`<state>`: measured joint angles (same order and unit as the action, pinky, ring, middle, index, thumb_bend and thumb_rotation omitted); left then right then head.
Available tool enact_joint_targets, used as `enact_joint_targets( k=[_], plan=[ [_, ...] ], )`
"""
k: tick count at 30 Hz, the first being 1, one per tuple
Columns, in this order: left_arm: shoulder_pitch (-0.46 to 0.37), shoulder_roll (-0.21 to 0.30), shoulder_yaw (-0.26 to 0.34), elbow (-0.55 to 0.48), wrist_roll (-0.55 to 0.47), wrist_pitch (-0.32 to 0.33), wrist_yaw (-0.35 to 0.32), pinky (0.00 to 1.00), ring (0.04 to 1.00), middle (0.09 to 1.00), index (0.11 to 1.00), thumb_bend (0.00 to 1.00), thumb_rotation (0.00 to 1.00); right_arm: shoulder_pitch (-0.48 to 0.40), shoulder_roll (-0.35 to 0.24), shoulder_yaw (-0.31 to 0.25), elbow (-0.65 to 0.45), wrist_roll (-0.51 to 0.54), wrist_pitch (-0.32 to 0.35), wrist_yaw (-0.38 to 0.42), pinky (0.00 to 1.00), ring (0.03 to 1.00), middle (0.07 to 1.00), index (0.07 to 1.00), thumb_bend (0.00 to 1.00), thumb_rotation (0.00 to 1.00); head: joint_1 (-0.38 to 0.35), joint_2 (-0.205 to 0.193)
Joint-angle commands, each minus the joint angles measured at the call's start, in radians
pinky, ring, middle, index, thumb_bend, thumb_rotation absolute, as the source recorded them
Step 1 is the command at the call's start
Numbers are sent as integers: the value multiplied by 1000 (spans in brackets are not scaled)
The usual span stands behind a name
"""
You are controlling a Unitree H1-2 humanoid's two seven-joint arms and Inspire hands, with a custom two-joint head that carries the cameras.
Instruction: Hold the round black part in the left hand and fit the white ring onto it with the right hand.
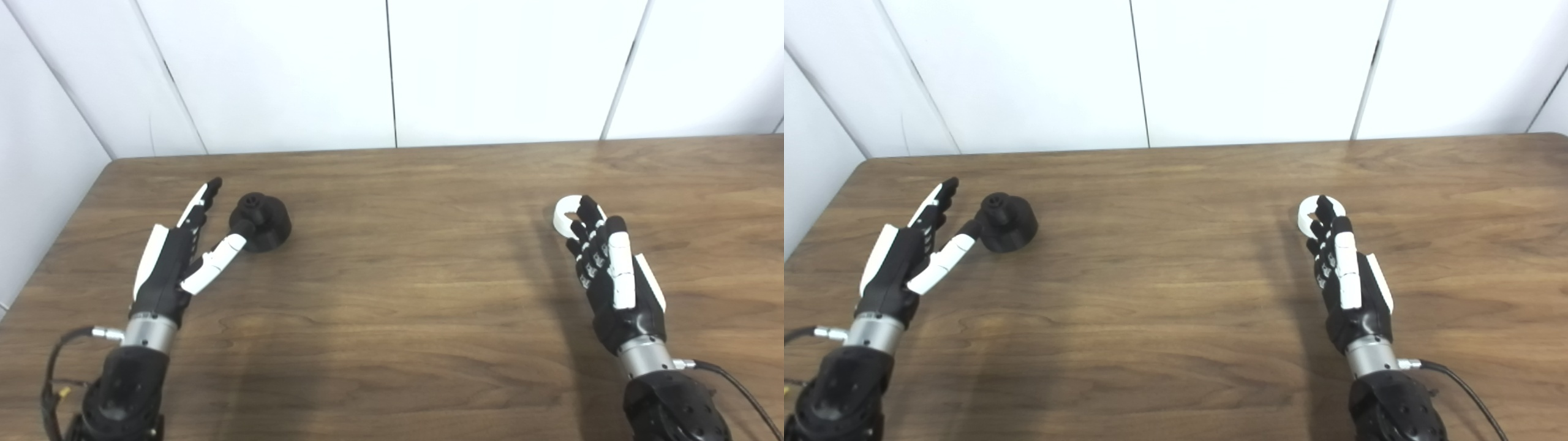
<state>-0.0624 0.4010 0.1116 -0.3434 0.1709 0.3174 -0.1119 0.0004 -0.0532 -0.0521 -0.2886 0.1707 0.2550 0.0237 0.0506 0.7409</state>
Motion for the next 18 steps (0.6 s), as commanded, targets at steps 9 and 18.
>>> enact_joint_targets(
  k=[9,18],
  plan=[
    [-167,133,-66,130,161,30,-28,925,1000,1000,982,888,523,-22,-16,4,-33,-11,-25,17,1000,1000,1000,937,598,1000,5,-1],
    [-235,197,-127,327,237,-31,-36,914,1000,995,959,935,414,-15,-25,2,-45,-13,-15,14,1000,1000,1000,923,620,1000,5,-1]
  ],
)
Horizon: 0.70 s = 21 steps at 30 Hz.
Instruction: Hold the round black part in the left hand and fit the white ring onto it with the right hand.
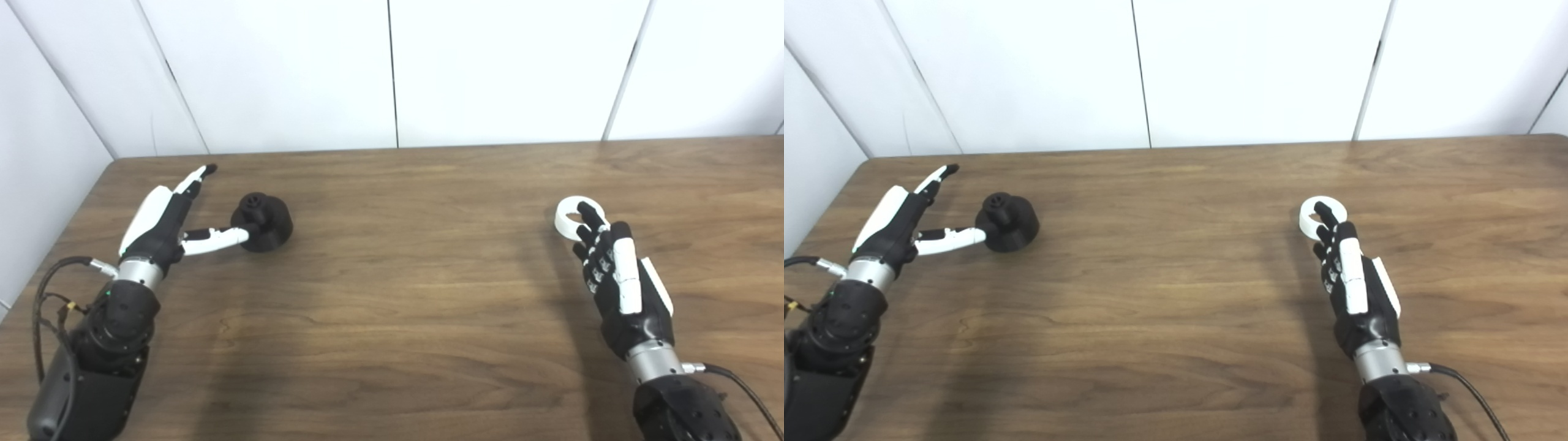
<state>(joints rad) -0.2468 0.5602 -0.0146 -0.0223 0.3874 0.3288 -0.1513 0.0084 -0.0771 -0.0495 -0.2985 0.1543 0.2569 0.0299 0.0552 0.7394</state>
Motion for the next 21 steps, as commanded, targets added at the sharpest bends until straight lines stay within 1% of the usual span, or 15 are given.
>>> enact_joint_targets(
  k=[1,3,6,9,10,13,15,18,21],
  plan=[
    [-54,42,-4,17,23,-46,2,914,1000,994,959,939,411,-23,-1,-1,-35,3,-17,8,1000,1000,999,922,621,1000,0,0],
    [-56,44,-7,23,23,-50,2,913,1000,992,958,941,408,-23,-2,-2,-35,4,-17,8,1000,1000,999,922,622,1000,0,0],
    [-80,74,-40,89,40,-39,-41,938,1000,987,958,986,416,-24,-9,-4,-39,6,-15,12,1000,1000,999,925,617,1000,3,-2],
    [-85,79,-46,100,42,-39,-49,946,1000,986,958,997,418,-24,-10,-4,-40,8,-15,13,1000,1000,1000,926,616,1000,3,-2],
    [-92,84,-52,117,44,-49,-56,946,1000,986,958,998,418,-24,-12,-5,-39,9,-18,16,1000,1000,1000,926,616,1000,6,-1],
    [-111,88,-66,161,46,-54,-79,940,1000,993,966,1000,442,-23,-15,-5,-39,11,-22,19,1000,1000,997,928,617,1000,6,-1],
    [-114,88,-67,167,45,-54,-81,939,1000,995,968,1000,444,-22,-15,-5,-39,11,-21,19,1000,1000,996,927,618,1000,6,-1],
    [-122,95,-84,175,55,-42,-107,924,1000,990,955,998,434,-23,-15,-9,-42,10,-13,15,1000,1000,992,925,613,1000,4,-1],
    [-126,97,-87,180,55,-40,-116,934,1000,989,950,995,425,-24,-14,-11,-45,12,-10,14,1000,1000,991,924,606,1000,4,-1]
  ],
)
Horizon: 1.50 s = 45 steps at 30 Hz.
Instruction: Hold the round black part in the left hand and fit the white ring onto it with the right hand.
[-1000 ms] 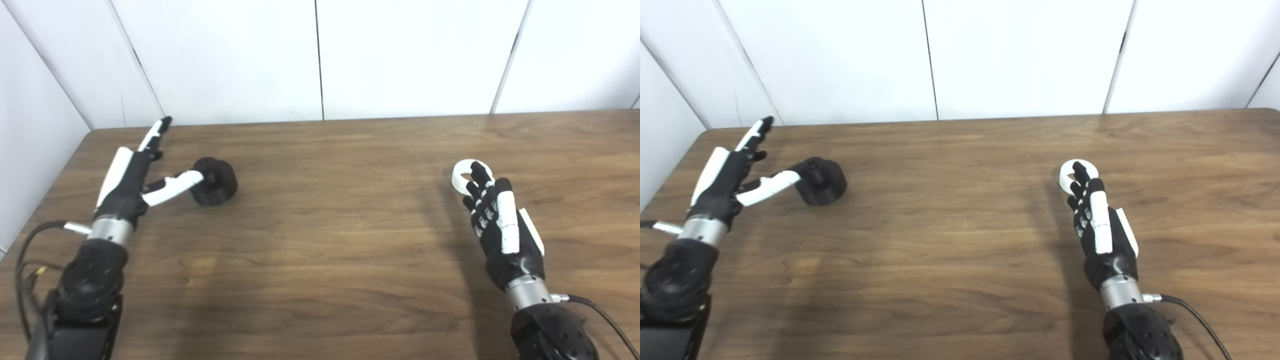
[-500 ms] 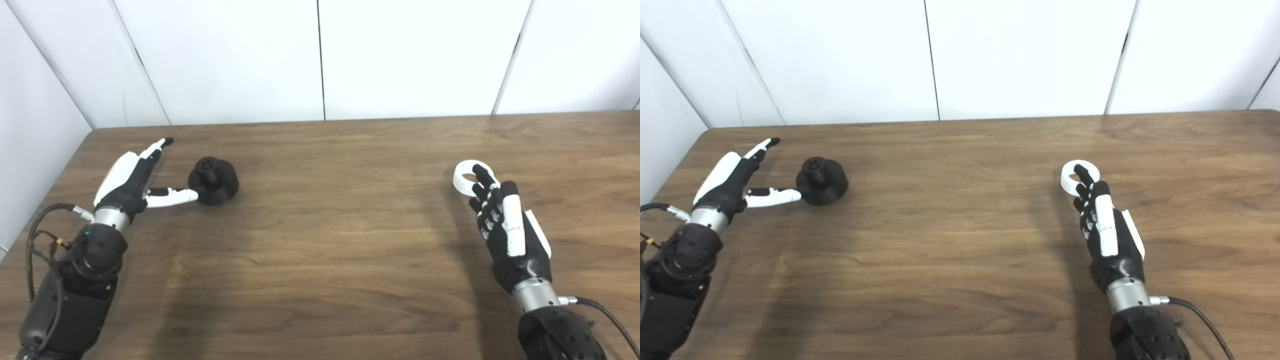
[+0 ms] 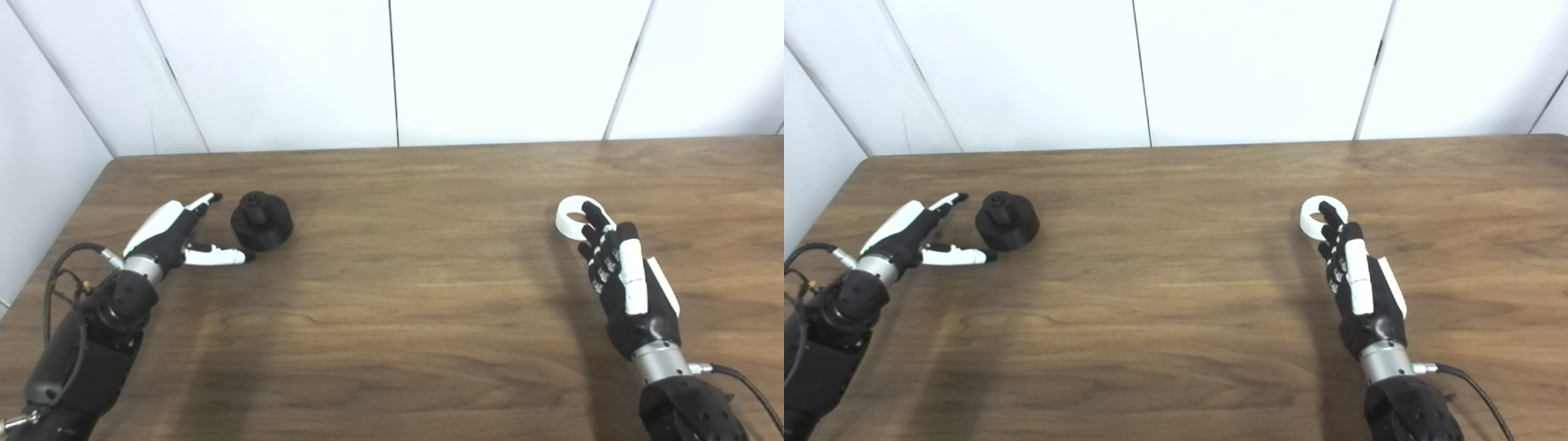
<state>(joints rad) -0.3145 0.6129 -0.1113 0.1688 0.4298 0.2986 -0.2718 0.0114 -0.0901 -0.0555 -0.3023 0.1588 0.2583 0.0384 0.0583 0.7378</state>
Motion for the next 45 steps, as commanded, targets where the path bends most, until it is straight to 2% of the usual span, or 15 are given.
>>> enact_joint_targets(
  k=[1,8,21,27,32,37,45],
  plan=[
    [-65,43,5,-2,13,-3,-4,931,1000,991,950,992,423,-26,-2,-7,-42,10,-12,6,1000,1000,992,925,605,1000,0,2],
    [-85,37,-8,18,32,20,-21,881,1000,997,943,965,419,-22,-11,-10,-42,19,-16,15,1000,1000,1000,939,602,1000,0,3],
    [-102,21,-17,67,56,-43,24,915,1000,974,918,974,431,-12,-13,-6,-45,17,-23,18,1000,1000,993,935,604,1000,-7,-1],
    [-110,14,-22,65,65,-23,22,939,1000,968,913,977,423,-5,-13,-5,-49,18,-22,19,1000,1000,993,938,613,1000,-12,-1],
    [-125,4,-29,85,67,-33,25,938,1000,976,909,953,385,1,-12,-6,-57,13,-17,14,1000,1000,989,935,604,1000,-15,-2],
    [-142,-5,-42,103,77,-39,31,979,1000,969,906,946,387,6,-13,-7,-61,14,-18,15,1000,1000,991,940,601,1000,-19,-1],
    [-159,-19,-46,124,80,-67,39,980,1000,964,898,960,398,14,-12,-7,-62,18,-19,18,1000,1000,991,939,606,1000,-16,0]
  ],
)
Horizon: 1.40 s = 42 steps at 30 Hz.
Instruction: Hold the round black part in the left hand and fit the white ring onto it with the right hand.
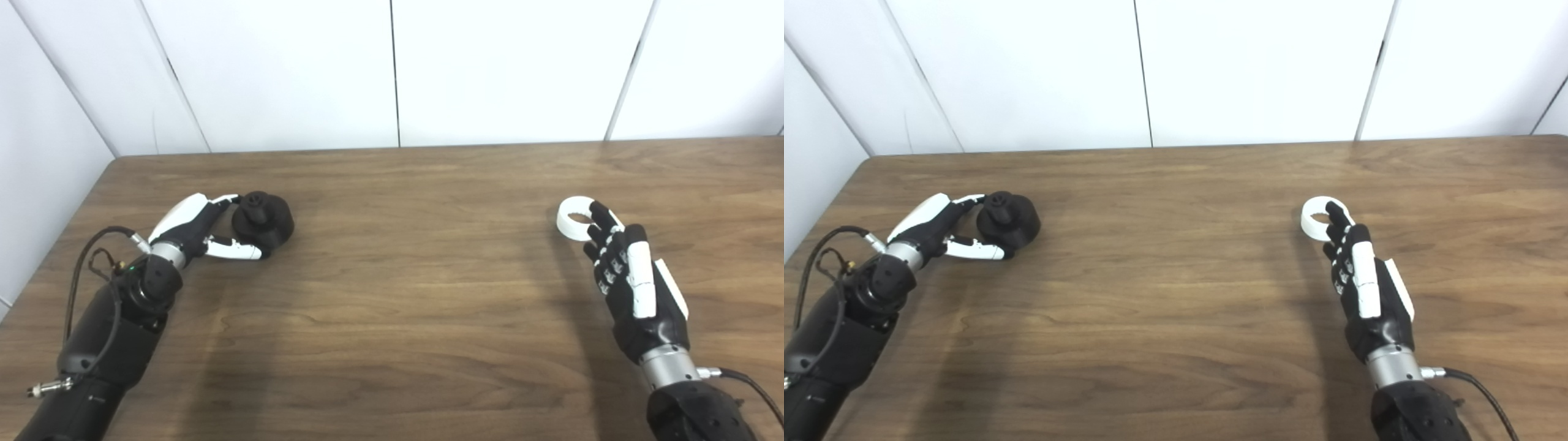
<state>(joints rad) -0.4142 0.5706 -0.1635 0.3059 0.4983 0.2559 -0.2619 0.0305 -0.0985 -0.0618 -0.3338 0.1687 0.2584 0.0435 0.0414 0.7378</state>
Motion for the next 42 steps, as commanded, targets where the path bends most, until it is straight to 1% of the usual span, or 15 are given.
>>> enact_joint_targets(
  k=[1,4,11,16,19,22,25,27,30,36,42],
  plan=[
    [-61,23,5,-13,13,-24,30,976,1000,964,897,961,399,-4,-3,-1,-30,9,-19,13,1000,1000,991,939,609,1000,1,0],
    [-66,26,-5,-11,25,-27,28,966,1000,963,898,961,414,-2,0,0,-29,13,-18,14,1000,1000,992,938,613,1000,0,-1],
    [-73,25,-13,0,33,-43,39,955,1000,959,894,955,403,3,2,3,-28,8,-24,11,1000,1000,988,937,619,1000,-4,-5],
    [-74,18,-11,14,39,-76,73,921,1000,940,845,906,360,6,0,0,-29,11,-26,13,1000,1000,988,939,628,1000,-1,-6],
    [-73,16,-8,17,31,-86,84,913,1000,940,818,858,315,7,-1,-1,-28,13,-25,14,1000,1000,991,936,627,1000,0,-5],
    [-73,18,-12,19,36,-97,87,912,999,936,793,825,294,5,-2,-1,-26,12,-27,15,1000,1000,989,934,627,1000,0,-5],
    [-71,20,-12,17,41,-109,94,895,985,924,727,799,268,2,-2,0,-27,11,-24,14,1000,1000,987,935,627,1000,2,-4],
    [-68,21,-14,12,49,-115,104,895,979,916,703,787,259,0,-2,0,-27,8,-23,13,1000,1000,985,936,626,1000,3,-4],
    [-64,21,-13,6,53,-122,114,898,977,911,690,773,255,-1,-3,1,-25,8,-22,14,1000,1000,983,936,627,1000,4,-4],
    [-59,13,-1,14,52,-162,144,880,965,895,666,771,241,-4,-3,5,-25,5,-17,14,1000,1000,983,939,635,1000,4,-3],
    [-51,9,5,3,52,-159,145,888,971,900,660,764,242,-10,-3,4,-20,11,-15,18,1000,1000,982,937,625,1000,8,-1]
  ],
)
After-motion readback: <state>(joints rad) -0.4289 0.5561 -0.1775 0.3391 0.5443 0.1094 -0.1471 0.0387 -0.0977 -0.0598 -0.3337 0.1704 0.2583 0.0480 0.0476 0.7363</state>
